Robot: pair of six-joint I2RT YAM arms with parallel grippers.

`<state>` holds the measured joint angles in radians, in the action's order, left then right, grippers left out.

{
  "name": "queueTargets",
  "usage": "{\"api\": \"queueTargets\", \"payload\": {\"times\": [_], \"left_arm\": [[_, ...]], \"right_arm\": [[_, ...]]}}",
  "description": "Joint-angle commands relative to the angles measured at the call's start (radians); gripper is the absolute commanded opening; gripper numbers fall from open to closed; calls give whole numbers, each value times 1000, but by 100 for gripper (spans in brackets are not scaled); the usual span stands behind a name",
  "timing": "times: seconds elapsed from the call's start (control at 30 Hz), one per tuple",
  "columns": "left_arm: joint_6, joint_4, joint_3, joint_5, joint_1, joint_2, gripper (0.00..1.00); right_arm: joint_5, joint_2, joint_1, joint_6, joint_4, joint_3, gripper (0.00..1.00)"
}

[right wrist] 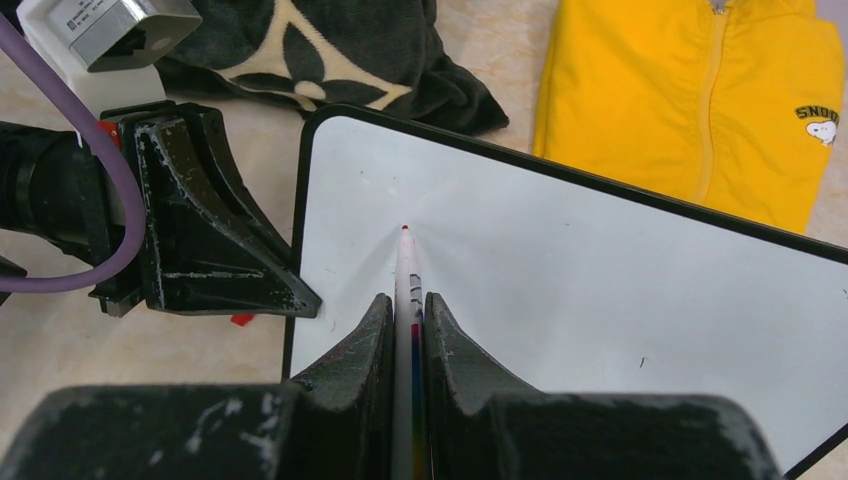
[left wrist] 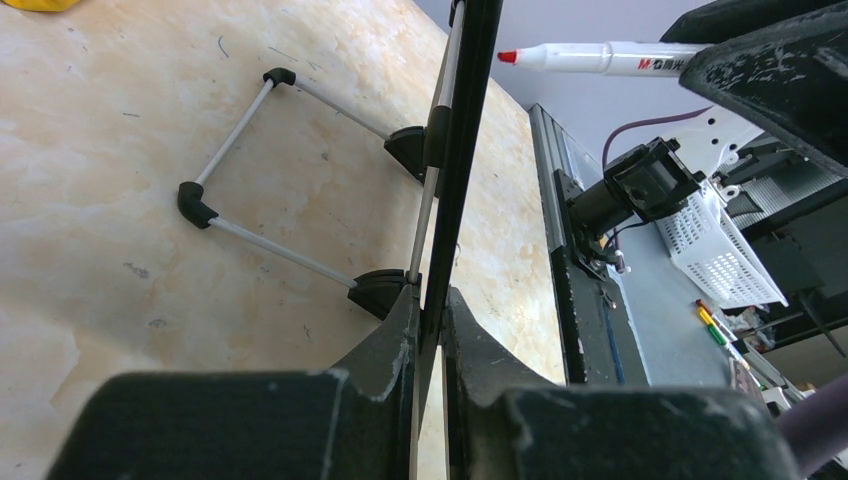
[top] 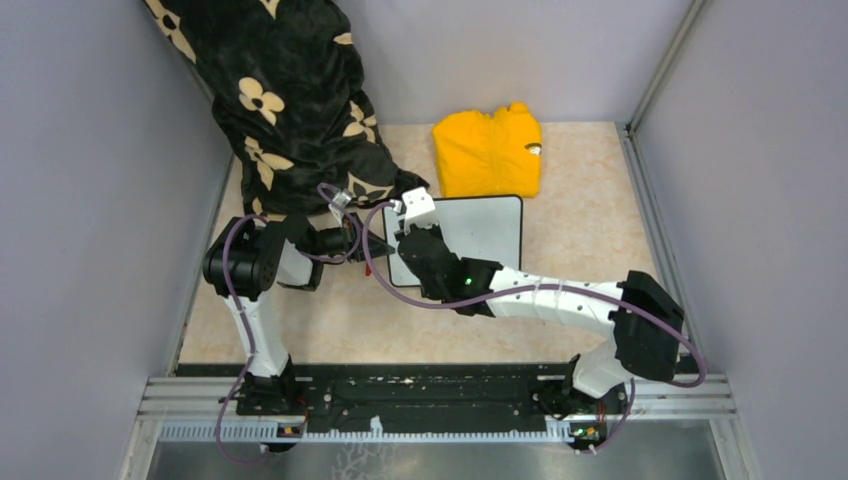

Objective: Write a sentence on the whiteboard

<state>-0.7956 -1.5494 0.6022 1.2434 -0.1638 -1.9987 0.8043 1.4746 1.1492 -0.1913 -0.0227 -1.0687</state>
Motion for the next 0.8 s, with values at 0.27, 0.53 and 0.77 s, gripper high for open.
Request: {"api": "queueTargets", "payload": {"times": [0.27,0.53,0.77], "left_arm": [[-10,-242,13,10,-5,16,0],[-11,-242,13,8,-5,17,0],[-13,-242,14,8,-5,17,0]], "right_arm": [[22,34,-11,-28,-33,-66,0],[7,46,-13,-32,-30,-73,0],[-21,58,-13,-34,-25,-77,0]]}}
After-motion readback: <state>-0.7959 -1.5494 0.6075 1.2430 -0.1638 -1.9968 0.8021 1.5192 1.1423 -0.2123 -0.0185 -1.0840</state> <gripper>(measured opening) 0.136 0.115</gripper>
